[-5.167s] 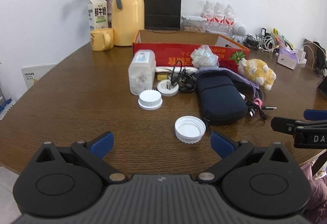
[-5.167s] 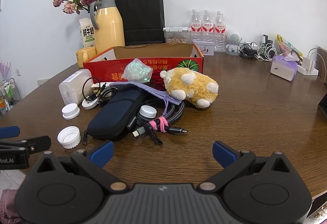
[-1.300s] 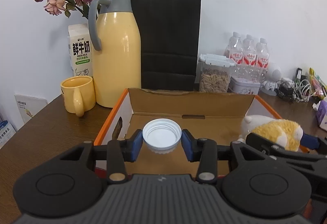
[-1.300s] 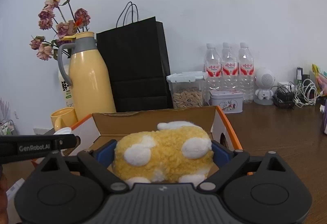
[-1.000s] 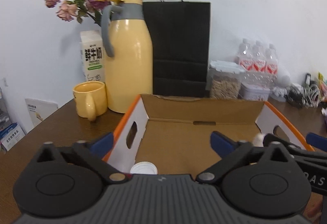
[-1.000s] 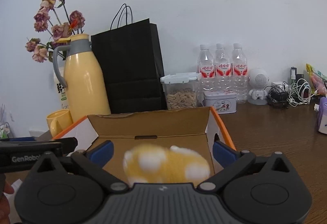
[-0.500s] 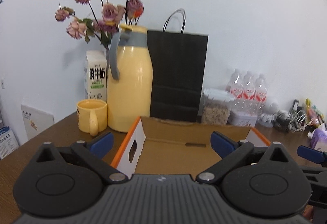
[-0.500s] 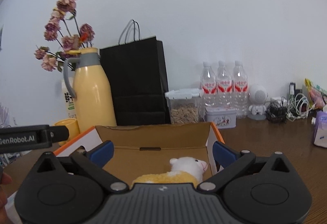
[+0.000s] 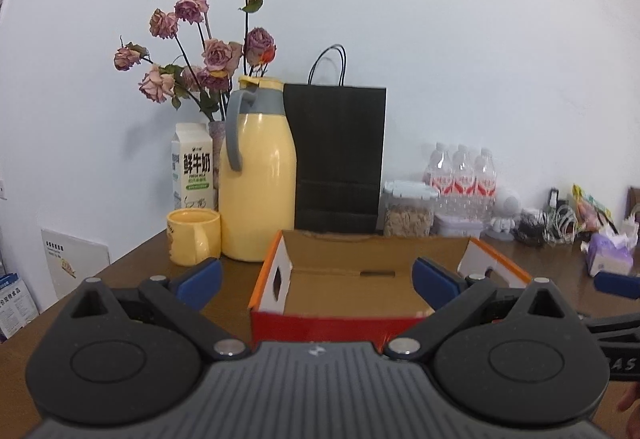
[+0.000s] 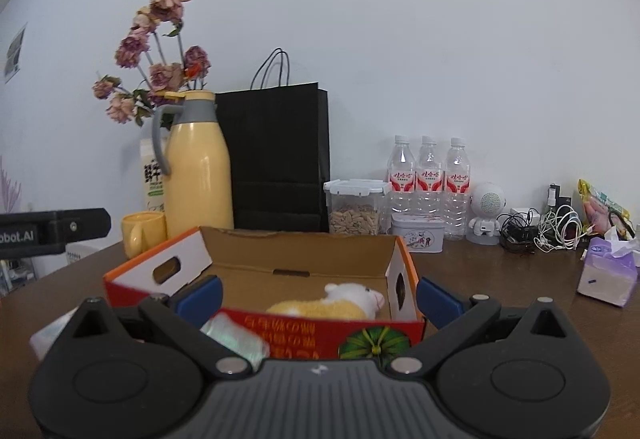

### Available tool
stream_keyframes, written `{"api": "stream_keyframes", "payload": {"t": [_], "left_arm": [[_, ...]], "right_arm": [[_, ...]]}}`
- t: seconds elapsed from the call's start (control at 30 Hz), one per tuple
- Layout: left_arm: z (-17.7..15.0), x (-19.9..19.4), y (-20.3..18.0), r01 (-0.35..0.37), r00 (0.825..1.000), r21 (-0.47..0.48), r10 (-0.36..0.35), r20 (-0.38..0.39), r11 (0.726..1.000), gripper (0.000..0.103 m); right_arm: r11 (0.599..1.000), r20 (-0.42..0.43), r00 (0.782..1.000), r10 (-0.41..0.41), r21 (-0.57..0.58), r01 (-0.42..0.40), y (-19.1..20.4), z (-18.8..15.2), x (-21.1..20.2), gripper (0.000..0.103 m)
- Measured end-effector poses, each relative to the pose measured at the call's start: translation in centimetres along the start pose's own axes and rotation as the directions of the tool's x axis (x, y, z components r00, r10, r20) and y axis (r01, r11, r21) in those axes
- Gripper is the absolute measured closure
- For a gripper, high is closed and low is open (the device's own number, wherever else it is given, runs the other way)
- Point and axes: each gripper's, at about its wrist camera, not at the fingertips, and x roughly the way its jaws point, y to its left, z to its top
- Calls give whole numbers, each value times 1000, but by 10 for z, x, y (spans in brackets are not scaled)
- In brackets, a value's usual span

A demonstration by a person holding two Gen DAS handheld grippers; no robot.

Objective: Organize objects
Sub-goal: 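Move both grippers back toward the white caps near the cables, then grasp the ridged white cap with the left gripper while the right grasps the small white cap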

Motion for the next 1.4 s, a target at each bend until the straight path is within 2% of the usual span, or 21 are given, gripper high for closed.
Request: {"api": "stream_keyframes", "payload": {"t": [0.27,0.57,0.87,0.9,0.97,1.1,1.17,1.2,1.3,1.33,1.4], "left_arm": [[-17,-22,17,-30,995,58,35,-89,998,0],[-39,-43,34,-56,982,93,72,-174,994,0],[-64,-49,40,-22,959,96,48,-279,995,0],[-66,-48,40,-18,956,93,44,-290,995,0],[-70,-46,39,-10,952,90,37,-303,996,0],[-79,-37,35,2,942,93,29,-335,996,0],[-83,-32,32,7,936,97,27,-350,995,1],[-85,-30,31,13,934,98,23,-357,995,3],[-88,-25,28,32,929,101,8,-370,994,19],[-88,-23,28,38,927,95,1,-374,995,27],[-88,-20,29,54,922,78,-20,-387,996,36]], "right_arm": [[998,-68,997,25,-57,-29,9,-22,-33,0],[995,-162,985,56,-75,-68,20,-43,-51,0],[995,-205,977,55,-71,-71,25,-56,-65,1],[995,-204,977,58,-68,-73,25,-56,-66,3],[995,-203,977,64,-68,-79,26,-55,-68,16],[993,-215,973,81,-67,-98,28,-55,-66,31],[992,-229,969,91,-61,-107,28,-55,-64,43],[992,-236,967,93,-58,-110,28,-55,-63,45],[992,-247,964,94,-56,-111,28,-56,-60,48],[992,-251,963,96,-55,-113,28,-56,-59,52],[992,-260,960,101,-52,-118,27,-56,-57,58]]}}
